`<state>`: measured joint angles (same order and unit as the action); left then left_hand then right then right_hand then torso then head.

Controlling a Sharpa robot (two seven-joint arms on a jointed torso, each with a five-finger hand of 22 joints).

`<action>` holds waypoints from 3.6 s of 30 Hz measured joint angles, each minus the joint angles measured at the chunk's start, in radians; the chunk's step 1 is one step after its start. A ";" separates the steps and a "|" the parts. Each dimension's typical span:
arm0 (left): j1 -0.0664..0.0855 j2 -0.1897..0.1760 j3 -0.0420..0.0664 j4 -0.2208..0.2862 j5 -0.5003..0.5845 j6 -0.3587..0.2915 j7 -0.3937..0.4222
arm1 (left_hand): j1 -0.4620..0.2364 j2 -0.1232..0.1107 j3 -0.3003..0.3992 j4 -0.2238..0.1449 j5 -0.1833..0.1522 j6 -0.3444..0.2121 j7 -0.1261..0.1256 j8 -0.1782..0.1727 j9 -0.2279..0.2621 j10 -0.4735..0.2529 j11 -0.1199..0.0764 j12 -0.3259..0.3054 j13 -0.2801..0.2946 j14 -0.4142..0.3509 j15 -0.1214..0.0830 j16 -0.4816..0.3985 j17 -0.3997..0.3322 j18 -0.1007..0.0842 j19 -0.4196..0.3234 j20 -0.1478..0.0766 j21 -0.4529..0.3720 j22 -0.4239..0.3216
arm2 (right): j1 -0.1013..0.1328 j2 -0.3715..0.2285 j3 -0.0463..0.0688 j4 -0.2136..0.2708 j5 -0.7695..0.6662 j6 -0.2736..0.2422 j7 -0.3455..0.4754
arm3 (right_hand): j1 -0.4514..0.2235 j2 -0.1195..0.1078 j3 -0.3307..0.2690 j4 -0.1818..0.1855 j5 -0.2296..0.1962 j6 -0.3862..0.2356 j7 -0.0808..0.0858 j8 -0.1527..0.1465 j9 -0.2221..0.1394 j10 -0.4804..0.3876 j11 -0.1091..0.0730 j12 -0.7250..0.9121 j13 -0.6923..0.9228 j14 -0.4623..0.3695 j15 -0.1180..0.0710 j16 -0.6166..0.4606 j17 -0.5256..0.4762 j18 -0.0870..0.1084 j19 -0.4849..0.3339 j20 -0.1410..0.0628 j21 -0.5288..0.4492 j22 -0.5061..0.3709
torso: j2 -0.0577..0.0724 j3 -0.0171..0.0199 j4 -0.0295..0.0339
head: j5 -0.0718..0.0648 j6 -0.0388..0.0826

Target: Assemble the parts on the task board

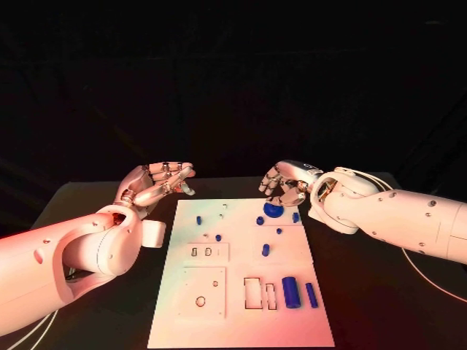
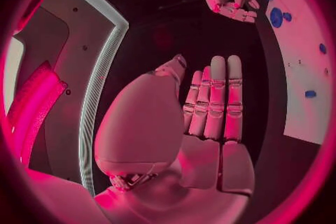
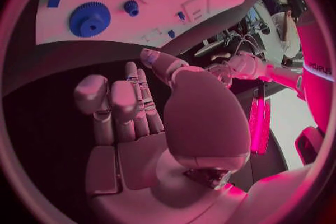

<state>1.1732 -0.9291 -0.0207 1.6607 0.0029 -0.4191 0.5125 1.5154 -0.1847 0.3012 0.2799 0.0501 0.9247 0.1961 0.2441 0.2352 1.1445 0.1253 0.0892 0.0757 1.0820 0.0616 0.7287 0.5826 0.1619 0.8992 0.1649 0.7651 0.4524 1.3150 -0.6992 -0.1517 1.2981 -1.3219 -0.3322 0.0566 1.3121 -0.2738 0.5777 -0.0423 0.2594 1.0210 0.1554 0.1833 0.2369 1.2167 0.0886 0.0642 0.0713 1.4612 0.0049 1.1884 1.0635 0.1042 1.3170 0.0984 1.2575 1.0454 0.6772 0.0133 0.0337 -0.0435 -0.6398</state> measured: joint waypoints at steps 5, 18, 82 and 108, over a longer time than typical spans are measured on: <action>0.004 -0.014 0.004 0.027 -0.017 0.010 -0.008 | -0.005 -0.005 0.016 -0.003 0.000 0.000 0.000 -0.003 0.011 0.003 0.003 -0.005 0.003 -0.011 0.000 0.065 0.035 0.000 -0.030 -0.002 0.102 0.071 | 0.003 0.002 0.000 0.022 -0.104 0.039 -0.036 | -0.008 -0.008 0.005 0.005 0.000 -0.006 -0.006 0.000 0.020 -0.007 0.001 0.000 0.000 0.004 0.004 0.127 0.126 -0.015 0.075 0.002 0.099 0.156 | 0.021 -0.0001 0.0112 | -0.008 0.001; 0.009 -0.025 0.009 0.038 -0.040 0.019 -0.018 | -0.010 -0.010 0.022 -0.003 0.000 0.000 0.000 -0.003 0.017 0.003 0.003 -0.005 0.003 -0.014 -0.004 0.091 0.044 0.000 -0.045 -0.001 0.150 0.106 | 0.004 -0.011 0.000 0.055 -0.204 0.111 -0.088 | -0.015 -0.015 0.003 0.012 0.000 -0.009 -0.003 0.000 0.032 -0.023 0.004 0.000 0.000 0.004 0.004 0.159 0.157 -0.028 0.091 0.004 0.131 0.209 | 0.045 0.0025 0.0227 | -0.016 0.001; 0.010 -0.025 0.009 0.015 -0.043 0.024 -0.023 | -0.014 -0.014 0.030 0.000 0.000 -0.004 -0.003 -0.003 0.020 0.003 0.003 -0.008 0.003 -0.017 0.000 0.107 0.048 -0.001 -0.052 0.000 0.171 0.123 | -0.014 0.048 0.004 0.059 -0.281 0.003 -0.165 | -0.003 0.061 0.071 0.021 0.004 0.051 -0.027 0.072 0.125 0.040 0.000 0.001 0.007 0.003 -0.011 0.211 0.175 -0.043 0.144 -0.007 0.200 0.262 | 0.070 0.0012 0.0318 | -0.013 0.017; 0.012 -0.011 0.009 0.018 -0.043 0.027 -0.024 | -0.014 -0.014 0.034 -0.004 0.000 -0.004 -0.003 -0.003 0.022 0.003 0.003 -0.008 0.004 -0.017 0.000 0.107 0.048 -0.001 -0.060 0.000 0.180 0.126 | -0.019 0.234 0.004 -0.120 -0.302 -0.107 -0.202 | 0.000 0.065 0.076 0.010 0.004 0.051 -0.027 0.072 0.131 0.040 0.000 0.001 0.007 0.007 -0.014 0.215 0.179 -0.055 0.144 -0.007 0.205 0.262 | 0.084 -0.0038 0.0495 | -0.011 0.017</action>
<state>1.1848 -0.9396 -0.0114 1.6786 -0.0396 -0.3920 0.4884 1.5012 -0.1990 0.3355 0.2759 0.0498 0.9207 0.1927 0.2415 0.2567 1.1474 0.1287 0.0809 0.0797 1.0650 0.0612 0.8353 0.6310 0.1613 0.8391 0.1649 0.9447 0.5789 1.2957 -0.4653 -0.1472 1.1782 -1.6236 -0.4389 -0.1453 1.3124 -0.2091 0.6539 -0.0323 0.2635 1.0720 0.1284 0.2552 0.3682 1.2565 0.0889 0.0654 0.0779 1.4683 -0.0093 1.4030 1.2425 0.0497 1.4610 0.0914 1.4627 1.3075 0.7608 0.0095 0.0831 -0.0546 -0.6223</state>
